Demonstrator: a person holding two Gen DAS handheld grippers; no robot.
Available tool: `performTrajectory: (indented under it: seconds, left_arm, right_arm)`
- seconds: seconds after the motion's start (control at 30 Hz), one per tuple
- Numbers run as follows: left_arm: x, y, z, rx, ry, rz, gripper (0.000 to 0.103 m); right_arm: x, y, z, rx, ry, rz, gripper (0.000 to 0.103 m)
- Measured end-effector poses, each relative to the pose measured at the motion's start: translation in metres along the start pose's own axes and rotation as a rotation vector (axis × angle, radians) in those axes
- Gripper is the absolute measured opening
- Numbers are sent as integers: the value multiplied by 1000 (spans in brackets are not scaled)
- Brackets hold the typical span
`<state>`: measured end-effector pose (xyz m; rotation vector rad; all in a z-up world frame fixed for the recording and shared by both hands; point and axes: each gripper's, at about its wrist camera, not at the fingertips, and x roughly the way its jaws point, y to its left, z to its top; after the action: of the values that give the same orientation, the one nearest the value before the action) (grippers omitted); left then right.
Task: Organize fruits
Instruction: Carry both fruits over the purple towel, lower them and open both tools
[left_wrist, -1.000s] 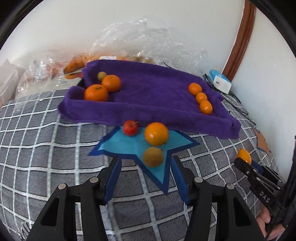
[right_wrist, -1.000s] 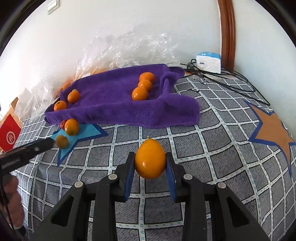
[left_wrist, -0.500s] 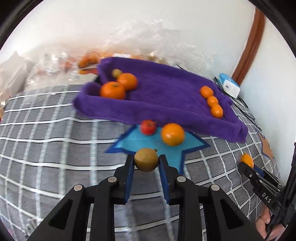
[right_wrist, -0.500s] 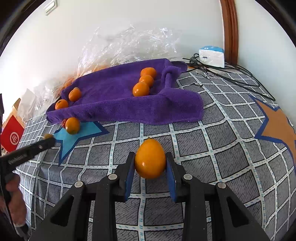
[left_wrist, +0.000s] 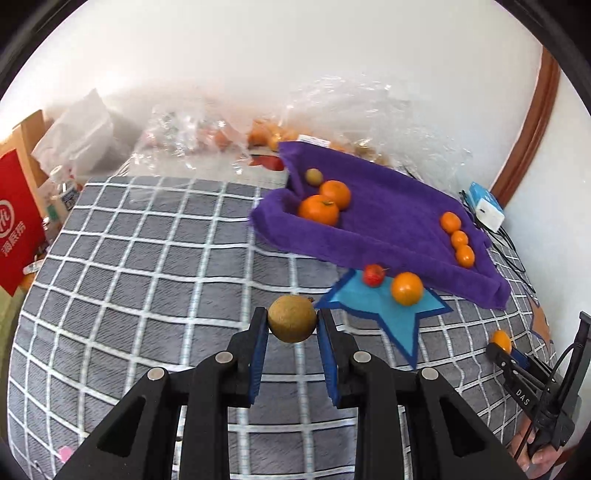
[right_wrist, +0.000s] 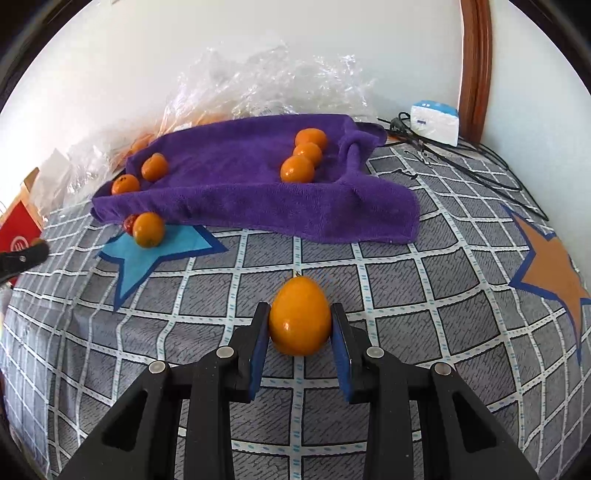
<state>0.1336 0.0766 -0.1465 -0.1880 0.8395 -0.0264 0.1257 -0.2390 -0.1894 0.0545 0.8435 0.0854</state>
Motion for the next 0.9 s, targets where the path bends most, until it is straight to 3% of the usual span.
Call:
performTrajectory:
  seconds: [0.3, 0.57, 0.9]
  left_arm:
    - [-9, 17, 6, -10, 0, -6, 26]
    - [-14, 16, 24, -10, -23, -26, 26]
    - [-5, 0, 55, 11, -33, -53, 26]
  right_arm:
    - [-19, -2, 8, 37, -8, -13, 32]
    - [-39, 13, 39, 17, -63, -14, 32]
    - [-36, 29, 73, -15, -89, -9, 32]
